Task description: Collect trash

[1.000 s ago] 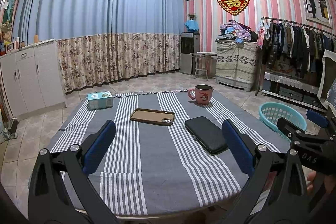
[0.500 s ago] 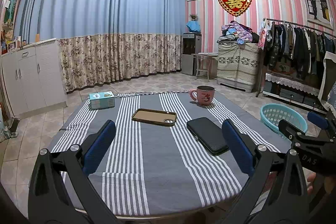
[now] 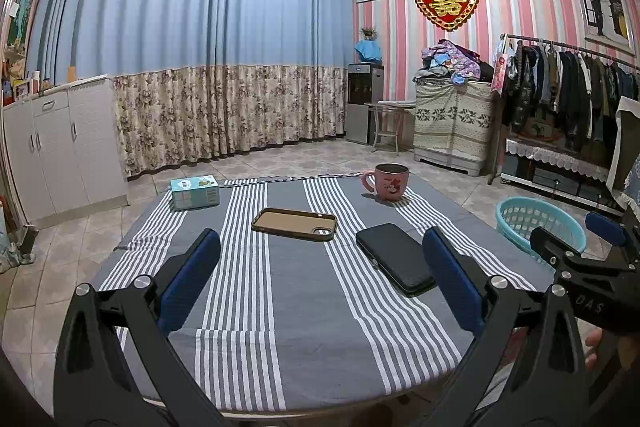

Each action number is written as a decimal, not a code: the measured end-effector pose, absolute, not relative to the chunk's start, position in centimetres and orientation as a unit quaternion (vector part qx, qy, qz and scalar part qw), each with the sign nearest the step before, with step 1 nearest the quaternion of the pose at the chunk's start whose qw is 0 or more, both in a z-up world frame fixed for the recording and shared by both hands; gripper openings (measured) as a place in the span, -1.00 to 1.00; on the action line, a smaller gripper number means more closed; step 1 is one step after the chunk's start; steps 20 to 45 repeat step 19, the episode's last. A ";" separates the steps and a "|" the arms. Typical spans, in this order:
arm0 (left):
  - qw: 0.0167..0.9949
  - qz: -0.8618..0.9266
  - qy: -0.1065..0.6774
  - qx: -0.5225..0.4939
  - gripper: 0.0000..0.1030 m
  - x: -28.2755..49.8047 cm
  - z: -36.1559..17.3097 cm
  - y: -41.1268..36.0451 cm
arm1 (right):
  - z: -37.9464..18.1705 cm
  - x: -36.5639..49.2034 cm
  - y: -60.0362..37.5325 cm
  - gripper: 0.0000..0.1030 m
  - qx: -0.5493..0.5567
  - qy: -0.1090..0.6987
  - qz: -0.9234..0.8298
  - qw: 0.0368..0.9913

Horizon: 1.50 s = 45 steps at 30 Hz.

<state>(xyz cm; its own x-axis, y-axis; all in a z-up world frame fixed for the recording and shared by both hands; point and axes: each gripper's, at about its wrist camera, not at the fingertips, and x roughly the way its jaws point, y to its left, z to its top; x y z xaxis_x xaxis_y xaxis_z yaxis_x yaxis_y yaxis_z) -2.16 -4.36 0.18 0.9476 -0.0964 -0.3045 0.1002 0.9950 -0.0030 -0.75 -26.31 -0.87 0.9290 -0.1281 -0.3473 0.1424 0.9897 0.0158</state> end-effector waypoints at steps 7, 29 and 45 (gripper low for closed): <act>0.988 -0.044 0.150 0.011 0.90 -2.3 0.3 -4.5 | -0.9 -0.9 -26.5 0.91 0.017 0.176 -0.070 0.982; 0.987 -0.045 0.156 0.009 0.90 -2.2 0.2 -4.4 | -1.0 -0.6 -27.2 0.91 0.022 0.181 -0.069 0.981; 0.987 -0.045 0.156 0.009 0.90 -2.2 0.2 -4.4 | -1.0 -0.6 -27.2 0.91 0.022 0.181 -0.069 0.981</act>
